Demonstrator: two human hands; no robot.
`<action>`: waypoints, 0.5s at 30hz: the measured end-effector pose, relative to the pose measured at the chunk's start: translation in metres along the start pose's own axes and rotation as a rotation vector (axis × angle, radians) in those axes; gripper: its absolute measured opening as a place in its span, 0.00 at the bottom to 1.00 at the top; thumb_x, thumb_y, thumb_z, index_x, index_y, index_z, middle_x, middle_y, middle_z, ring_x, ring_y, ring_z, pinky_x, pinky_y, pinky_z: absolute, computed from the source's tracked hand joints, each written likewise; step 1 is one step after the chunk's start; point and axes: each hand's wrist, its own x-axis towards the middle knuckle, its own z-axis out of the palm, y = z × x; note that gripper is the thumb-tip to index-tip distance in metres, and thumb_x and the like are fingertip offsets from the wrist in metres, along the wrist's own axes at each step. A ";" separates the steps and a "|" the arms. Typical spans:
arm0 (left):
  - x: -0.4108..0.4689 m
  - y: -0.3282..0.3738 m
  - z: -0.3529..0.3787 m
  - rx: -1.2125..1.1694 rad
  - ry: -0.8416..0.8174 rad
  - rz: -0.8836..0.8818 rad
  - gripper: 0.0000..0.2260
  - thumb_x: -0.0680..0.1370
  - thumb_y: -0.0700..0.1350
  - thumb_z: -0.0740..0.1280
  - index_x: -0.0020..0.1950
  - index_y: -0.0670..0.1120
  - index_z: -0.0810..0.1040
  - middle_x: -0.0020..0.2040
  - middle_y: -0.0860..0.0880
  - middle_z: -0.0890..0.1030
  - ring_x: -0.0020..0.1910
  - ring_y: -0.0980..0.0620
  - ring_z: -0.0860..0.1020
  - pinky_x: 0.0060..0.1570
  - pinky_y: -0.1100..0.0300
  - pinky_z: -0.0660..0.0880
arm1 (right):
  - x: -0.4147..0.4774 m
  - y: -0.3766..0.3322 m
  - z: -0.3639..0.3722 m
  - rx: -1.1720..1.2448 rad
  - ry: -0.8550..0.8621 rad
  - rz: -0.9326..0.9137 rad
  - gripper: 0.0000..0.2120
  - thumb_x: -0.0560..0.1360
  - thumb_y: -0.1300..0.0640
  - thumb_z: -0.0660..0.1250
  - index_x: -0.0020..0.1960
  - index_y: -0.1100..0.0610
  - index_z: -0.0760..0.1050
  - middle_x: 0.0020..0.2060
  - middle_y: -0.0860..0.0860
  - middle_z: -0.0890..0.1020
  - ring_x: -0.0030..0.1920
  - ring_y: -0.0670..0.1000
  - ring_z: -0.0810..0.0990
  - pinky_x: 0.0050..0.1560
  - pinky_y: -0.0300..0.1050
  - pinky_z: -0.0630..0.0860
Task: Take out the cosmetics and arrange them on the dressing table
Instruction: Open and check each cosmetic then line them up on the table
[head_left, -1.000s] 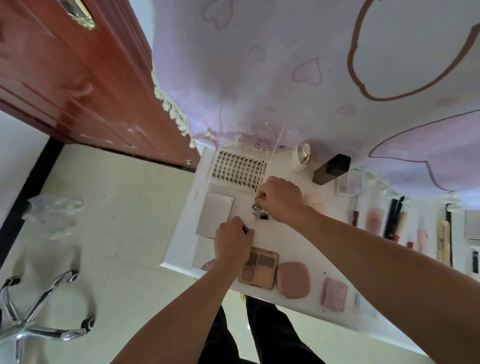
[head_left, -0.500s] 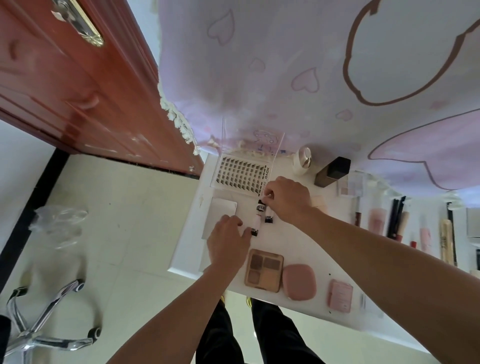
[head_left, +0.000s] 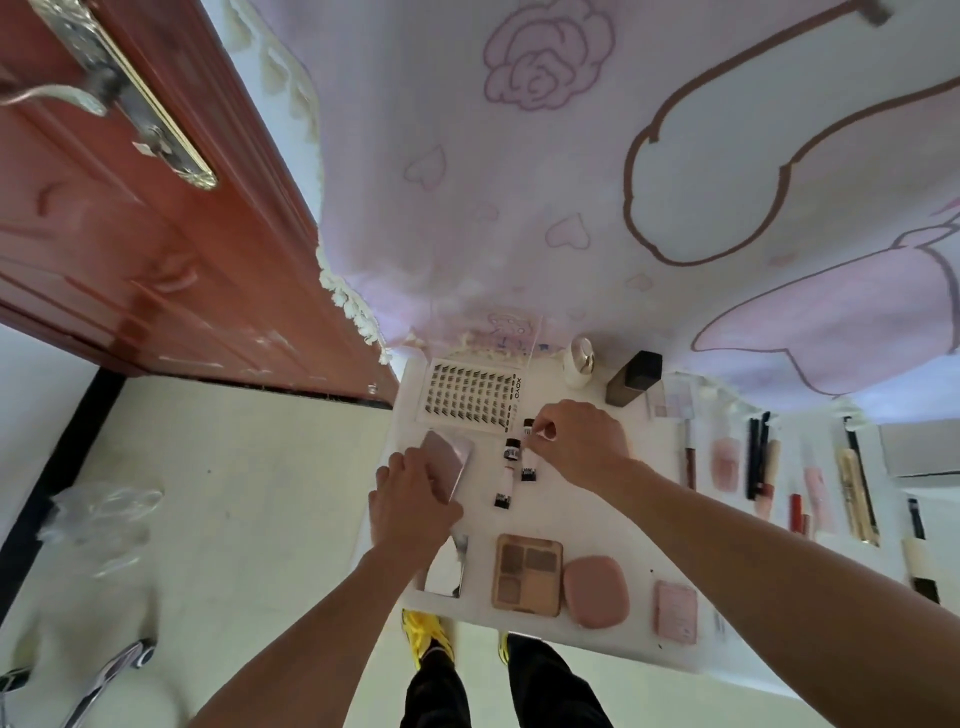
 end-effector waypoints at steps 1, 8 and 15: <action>-0.001 0.001 -0.010 -0.049 -0.015 0.034 0.21 0.64 0.48 0.73 0.50 0.50 0.65 0.47 0.53 0.70 0.49 0.51 0.69 0.47 0.56 0.72 | -0.003 -0.002 -0.005 0.037 0.007 0.017 0.11 0.77 0.43 0.66 0.52 0.50 0.80 0.48 0.45 0.82 0.47 0.49 0.80 0.43 0.43 0.72; -0.011 0.041 -0.121 -0.362 -0.254 0.350 0.20 0.63 0.41 0.78 0.51 0.50 0.76 0.43 0.55 0.79 0.37 0.58 0.77 0.40 0.64 0.76 | -0.024 -0.032 -0.072 0.906 -0.163 0.157 0.11 0.76 0.48 0.70 0.49 0.55 0.81 0.43 0.52 0.84 0.37 0.51 0.82 0.30 0.38 0.71; -0.025 0.096 -0.220 -0.427 -0.222 0.581 0.19 0.67 0.40 0.78 0.54 0.50 0.78 0.50 0.52 0.80 0.42 0.60 0.79 0.40 0.71 0.74 | -0.068 -0.059 -0.168 1.230 -0.092 0.122 0.07 0.76 0.65 0.69 0.54 0.65 0.80 0.32 0.56 0.81 0.24 0.47 0.76 0.21 0.35 0.69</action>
